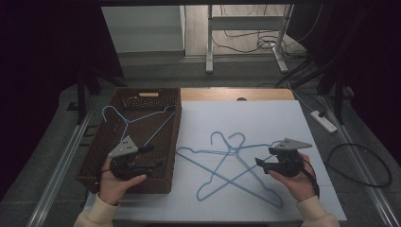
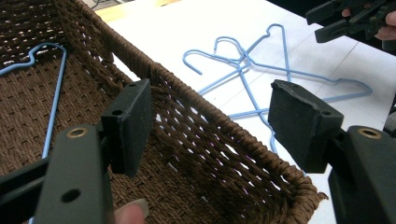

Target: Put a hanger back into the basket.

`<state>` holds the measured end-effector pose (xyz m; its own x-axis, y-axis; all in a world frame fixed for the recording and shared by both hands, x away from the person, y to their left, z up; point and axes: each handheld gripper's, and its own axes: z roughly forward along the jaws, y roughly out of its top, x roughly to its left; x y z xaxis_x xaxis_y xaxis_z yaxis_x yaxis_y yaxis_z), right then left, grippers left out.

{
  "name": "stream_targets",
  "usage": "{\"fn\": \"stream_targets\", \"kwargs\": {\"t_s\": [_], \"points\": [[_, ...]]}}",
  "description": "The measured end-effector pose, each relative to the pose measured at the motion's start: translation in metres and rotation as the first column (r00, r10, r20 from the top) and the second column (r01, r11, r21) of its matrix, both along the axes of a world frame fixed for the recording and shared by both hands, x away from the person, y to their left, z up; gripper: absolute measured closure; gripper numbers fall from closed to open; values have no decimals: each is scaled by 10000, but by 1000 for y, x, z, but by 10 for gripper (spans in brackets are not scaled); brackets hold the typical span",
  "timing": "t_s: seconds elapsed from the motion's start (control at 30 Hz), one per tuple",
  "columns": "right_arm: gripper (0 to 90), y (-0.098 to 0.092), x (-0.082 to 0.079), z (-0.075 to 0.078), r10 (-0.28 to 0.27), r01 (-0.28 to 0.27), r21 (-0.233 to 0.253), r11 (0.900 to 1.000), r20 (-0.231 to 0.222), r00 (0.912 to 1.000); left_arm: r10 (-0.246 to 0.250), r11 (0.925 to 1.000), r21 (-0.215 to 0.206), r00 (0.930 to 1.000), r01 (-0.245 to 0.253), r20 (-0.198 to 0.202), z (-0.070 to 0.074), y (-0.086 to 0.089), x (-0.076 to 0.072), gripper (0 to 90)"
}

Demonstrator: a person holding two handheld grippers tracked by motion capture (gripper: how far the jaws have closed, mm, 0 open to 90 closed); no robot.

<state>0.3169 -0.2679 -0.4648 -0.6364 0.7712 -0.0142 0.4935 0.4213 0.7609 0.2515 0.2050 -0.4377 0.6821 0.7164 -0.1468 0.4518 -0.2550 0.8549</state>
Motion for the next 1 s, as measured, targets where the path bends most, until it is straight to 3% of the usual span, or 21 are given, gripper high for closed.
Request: {"fn": "stream_targets", "kwargs": {"t_s": [0.2,0.4,0.7,0.9,1.0], "points": [[315,19,10,-3,280,-329,-687,9971,-713,9971,-96,9999,-48,9999,95,-95,-2,-5,2,317],[324,40,21,-11,529,-703,-1428,9873,-1220,9911,-196,9998,-11,9997,196,-161,-4,-8,2,317],[345,61,44,-24,656,-1110,-1947,9746,-2257,9720,-177,9998,9,9996,177,-222,-5,-9,2,312],[424,67,55,-34,662,-1272,-2192,9673,-2661,9617,-192,9998,35,9995,193,-255,-6,-10,3,312],[508,69,58,-37,673,-1349,-2308,9636,-2790,9579,-192,9998,36,9995,193,-251,-6,-11,3,312]]}}
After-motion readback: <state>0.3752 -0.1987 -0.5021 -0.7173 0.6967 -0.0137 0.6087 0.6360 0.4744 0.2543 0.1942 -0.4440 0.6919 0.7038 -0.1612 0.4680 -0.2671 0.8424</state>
